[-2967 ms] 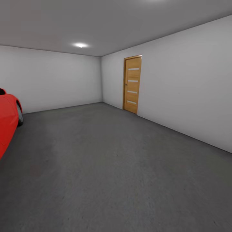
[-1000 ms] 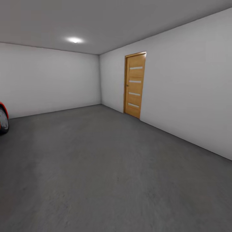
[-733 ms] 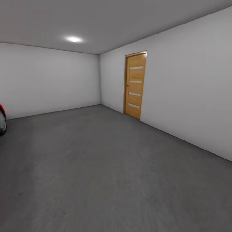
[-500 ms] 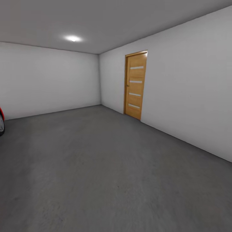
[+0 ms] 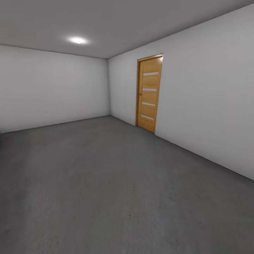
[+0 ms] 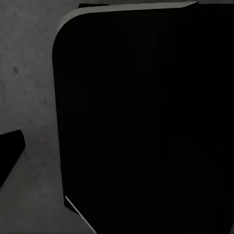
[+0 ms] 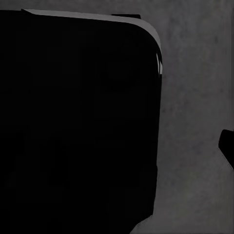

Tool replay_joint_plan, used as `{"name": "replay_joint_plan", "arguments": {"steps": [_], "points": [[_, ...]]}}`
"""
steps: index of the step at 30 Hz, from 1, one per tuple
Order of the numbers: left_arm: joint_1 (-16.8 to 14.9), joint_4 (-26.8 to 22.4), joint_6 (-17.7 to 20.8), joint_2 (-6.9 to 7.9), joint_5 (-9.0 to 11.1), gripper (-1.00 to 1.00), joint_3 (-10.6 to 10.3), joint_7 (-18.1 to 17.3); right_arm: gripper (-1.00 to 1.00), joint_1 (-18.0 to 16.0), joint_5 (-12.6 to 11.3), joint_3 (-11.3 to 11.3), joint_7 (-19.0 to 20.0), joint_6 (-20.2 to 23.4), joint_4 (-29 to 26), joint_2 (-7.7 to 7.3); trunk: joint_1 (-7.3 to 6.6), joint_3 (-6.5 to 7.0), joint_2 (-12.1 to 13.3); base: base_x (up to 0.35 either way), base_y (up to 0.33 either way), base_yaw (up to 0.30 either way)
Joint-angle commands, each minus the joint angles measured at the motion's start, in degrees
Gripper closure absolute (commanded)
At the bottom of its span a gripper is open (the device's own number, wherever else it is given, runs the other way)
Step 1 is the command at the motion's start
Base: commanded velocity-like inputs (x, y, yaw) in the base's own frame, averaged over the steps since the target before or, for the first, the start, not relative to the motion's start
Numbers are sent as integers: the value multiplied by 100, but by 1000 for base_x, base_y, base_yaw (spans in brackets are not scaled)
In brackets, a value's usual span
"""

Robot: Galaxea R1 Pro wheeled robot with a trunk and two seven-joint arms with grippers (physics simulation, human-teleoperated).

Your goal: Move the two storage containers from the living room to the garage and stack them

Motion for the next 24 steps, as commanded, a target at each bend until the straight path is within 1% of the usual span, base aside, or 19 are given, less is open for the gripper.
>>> {"name": "replay_joint_plan", "arguments": {"steps": [1, 24], "points": [[3, -10, -3, 1, 4, -100, 3, 3, -100, 1, 4, 2, -7, -18, -1, -3, 4, -3, -1, 336, 0, 0], [3, -10, -3, -1, 4, -100, 7, 7, -100, 1, 4, 7, -7, -18, -1, -7, 4, -3, -1, 336, 0, 0]]}}
